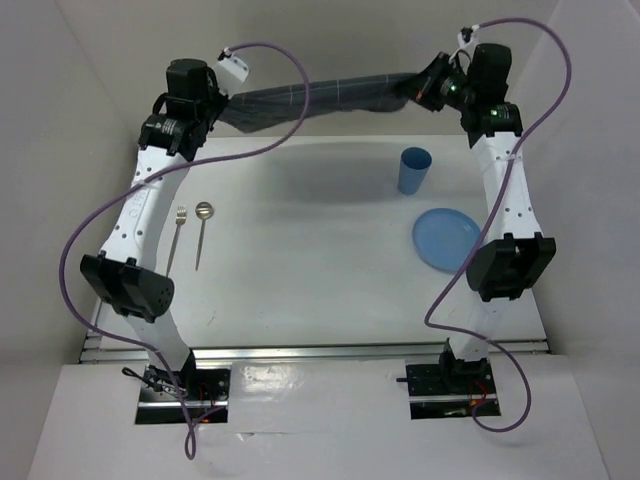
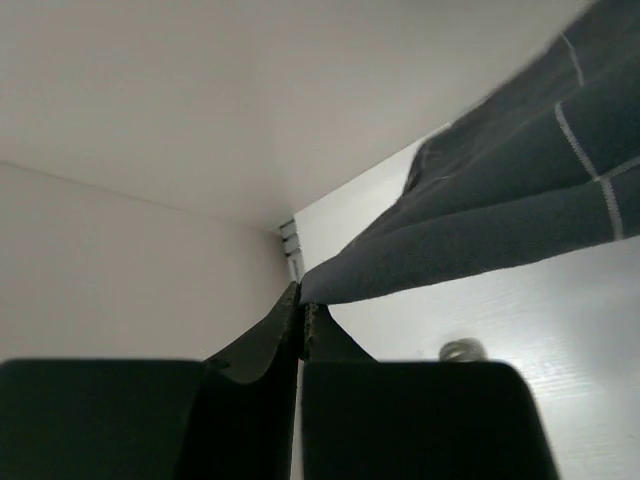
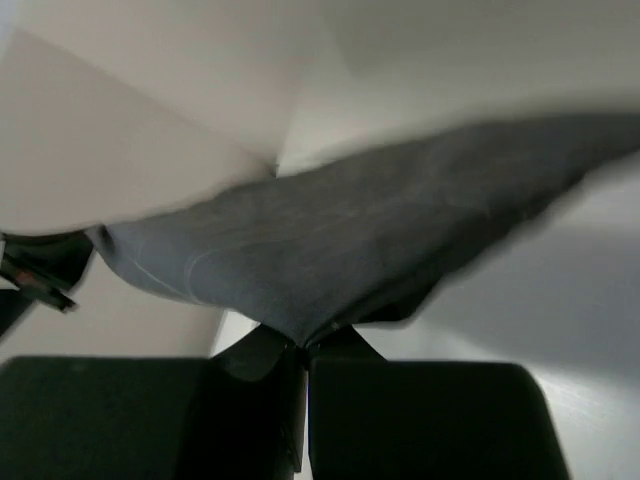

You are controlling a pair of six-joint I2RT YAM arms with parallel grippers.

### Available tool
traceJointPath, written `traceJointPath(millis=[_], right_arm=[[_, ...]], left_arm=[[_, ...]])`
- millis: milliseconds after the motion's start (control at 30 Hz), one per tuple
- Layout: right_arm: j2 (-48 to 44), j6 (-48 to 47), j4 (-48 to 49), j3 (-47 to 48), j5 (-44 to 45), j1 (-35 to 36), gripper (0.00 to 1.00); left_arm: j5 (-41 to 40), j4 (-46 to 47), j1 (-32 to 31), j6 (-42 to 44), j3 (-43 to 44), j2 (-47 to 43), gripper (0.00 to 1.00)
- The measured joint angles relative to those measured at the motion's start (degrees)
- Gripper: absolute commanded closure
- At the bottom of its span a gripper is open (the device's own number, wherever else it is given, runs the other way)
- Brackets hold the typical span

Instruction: Set the dinner table for one person

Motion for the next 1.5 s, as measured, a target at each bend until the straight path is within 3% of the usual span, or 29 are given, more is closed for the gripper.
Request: traceJointPath(millis=[200, 367, 567, 767, 867, 900, 933, 967, 1067, 1133, 1167, 1267, 1300, 1333, 1400, 1500], right_arm=[[-9.42, -2.12, 3.15, -32.89, -6.51, 0.20, 1.00], [-9.75, -4.76, 2.14, -55.25, -7.61, 2.23, 1.00], [-15.72, -5.79, 1.36, -74.84, -7.04, 6.14, 1.00], [-24.68, -5.77, -1.64, -81.13, -1.42, 6.88, 0.97], [-27.98, -5.73, -3.72, -82.20, 1.51, 6.88, 0.78], [-29.03, -5.79, -4.42, -82.62, 2.01, 6.88, 0.69], [-29.92, -5.75, -5.31, -82.95, 2.29, 6.88, 0.50], [-30.75, -5.44, -6.23, -83.32, 2.56, 6.88, 0.44], [-33.31, -5.38, -9.92, -83.76, 3.80, 6.88, 0.33], [-36.00, -5.25, -12.98, -83.47, 5.25, 6.88, 0.33], [-37.48, -5.11, -14.99, -82.64, 6.14, 6.88, 0.34], [-39.91, -5.16, -18.91, -77.35, 8.92, 6.99, 0.63], [-39.78, -5.07, -19.04, -75.30, 9.66, 7.17, 0.79], [-39.21, -5.25, -18.67, -73.64, 10.19, 7.52, 0.86], [-36.65, -4.74, -17.73, -71.63, 10.54, 8.87, 0.98], [-30.42, -4.04, -14.08, -71.69, 9.70, 11.21, 1.00]], left_arm=[[-0.61, 9.86, -0.98, 6.49, -32.15, -14.03, 1.00], [-1.42, 13.46, -2.89, 8.17, -54.05, -15.80, 1.00], [-1.40, 12.98, -3.91, 5.99, -66.93, -15.74, 1.00], [-0.26, 9.51, -6.80, 3.15, -74.55, -21.03, 1.00], [0.50, 6.82, -9.62, 1.70, -76.87, -23.96, 1.00], [0.90, 5.70, -10.54, 1.44, -77.29, -24.52, 0.95], [1.40, 4.52, -11.23, 1.20, -77.48, -24.96, 0.78], [1.99, 2.89, -11.87, 0.83, -77.55, -25.33, 0.69], [4.39, -2.71, -13.33, -0.09, -77.57, -26.71, 0.45], [6.45, -7.72, -13.92, -0.24, -77.37, -28.24, 0.45], [7.56, -10.58, -14.05, -0.13, -76.78, -28.94, 0.44], [10.88, -19.15, -14.21, 0.35, -71.65, -30.18, 0.41], [11.76, -20.85, -14.25, 0.33, -68.91, -30.23, 0.40], [12.22, -21.55, -14.25, 0.28, -66.38, -30.18, 0.41], [12.22, -20.31, -14.25, -0.35, -61.51, -29.44, 0.46], [9.88, -15.98, -14.27, -2.27, -58.93, -24.57, 0.49]])
